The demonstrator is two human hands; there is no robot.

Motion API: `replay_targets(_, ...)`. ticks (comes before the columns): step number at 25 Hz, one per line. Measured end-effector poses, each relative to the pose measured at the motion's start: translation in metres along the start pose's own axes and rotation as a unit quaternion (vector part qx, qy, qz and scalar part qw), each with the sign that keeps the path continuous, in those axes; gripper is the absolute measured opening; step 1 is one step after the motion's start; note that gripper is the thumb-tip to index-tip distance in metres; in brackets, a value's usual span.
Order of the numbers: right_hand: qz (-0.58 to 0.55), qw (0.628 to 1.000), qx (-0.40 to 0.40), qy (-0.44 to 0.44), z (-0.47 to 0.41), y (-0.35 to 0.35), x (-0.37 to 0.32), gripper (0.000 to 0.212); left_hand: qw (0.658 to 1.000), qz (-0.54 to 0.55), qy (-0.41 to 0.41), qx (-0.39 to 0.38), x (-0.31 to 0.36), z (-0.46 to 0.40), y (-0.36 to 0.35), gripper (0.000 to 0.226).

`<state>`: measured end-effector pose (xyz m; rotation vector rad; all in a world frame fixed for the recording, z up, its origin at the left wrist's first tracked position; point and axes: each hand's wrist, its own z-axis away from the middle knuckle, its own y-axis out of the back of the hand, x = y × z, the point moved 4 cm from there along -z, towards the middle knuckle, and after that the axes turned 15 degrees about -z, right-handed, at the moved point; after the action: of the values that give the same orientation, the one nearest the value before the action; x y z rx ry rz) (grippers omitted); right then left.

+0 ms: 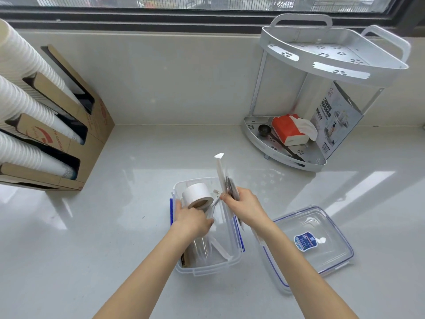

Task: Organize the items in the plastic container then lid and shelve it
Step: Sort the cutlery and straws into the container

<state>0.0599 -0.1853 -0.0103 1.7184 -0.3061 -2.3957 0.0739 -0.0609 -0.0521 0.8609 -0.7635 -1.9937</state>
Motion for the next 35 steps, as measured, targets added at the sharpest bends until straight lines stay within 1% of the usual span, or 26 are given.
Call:
replay_targets(3, -0.010, 1.000, 0.001, -0.004, -0.002, 0.001, 0.004, 0.031, 0.996, 0.083, -0.032, -0.018, 0.005, -0.003, 0.001, 0.051)
replay_targets(6, -0.018, 1.000, 0.001, -0.009, -0.004, -0.002, 0.008, 0.029, 0.981, 0.188, -0.045, 0.013, 0.005, -0.008, -0.001, 0.053)
replay_targets(9, -0.027, 1.000, 0.001, -0.013, -0.004, -0.001, 0.009, 0.029, 0.969, 0.241, -0.039, 0.020, 0.009, -0.014, -0.007, 0.056)
replay_targets(15, -0.031, 0.999, 0.007, -0.008, -0.003, -0.001, 0.010, 0.033, 0.976, 0.213, 0.038, 0.019, 0.020, -0.017, -0.001, 0.061)
replay_targets(17, -0.033, 0.999, 0.007, -0.007, -0.002, -0.001, 0.010, 0.035, 0.981, 0.183, 0.061, 0.014, 0.022, -0.019, 0.000, 0.057)
replay_targets(21, -0.039, 0.999, 0.011, -0.007, -0.003, 0.000, 0.010, 0.037, 0.986, 0.137, 0.084, 0.038, 0.022, -0.024, 0.001, 0.042)
replay_targets(24, -0.045, 0.999, 0.012, -0.009, -0.003, -0.001, 0.011, 0.035, 0.983, 0.153, 0.077, 0.062, 0.018, -0.026, 0.002, 0.034)
replay_targets(28, -0.046, 0.999, 0.017, -0.008, -0.001, -0.001, 0.010, 0.038, 0.970, 0.212, 0.084, 0.083, 0.012, -0.025, 0.000, 0.031)
replay_targets(32, -0.050, 0.999, 0.018, -0.010, -0.002, -0.001, 0.012, 0.034, 0.962, 0.238, 0.085, 0.103, 0.012, -0.022, 0.000, 0.034)
replay_targets(35, -0.050, 0.998, 0.021, -0.009, -0.002, -0.001, 0.013, 0.035, 0.962, 0.242, 0.083, 0.096, 0.012, -0.021, -0.001, 0.034)
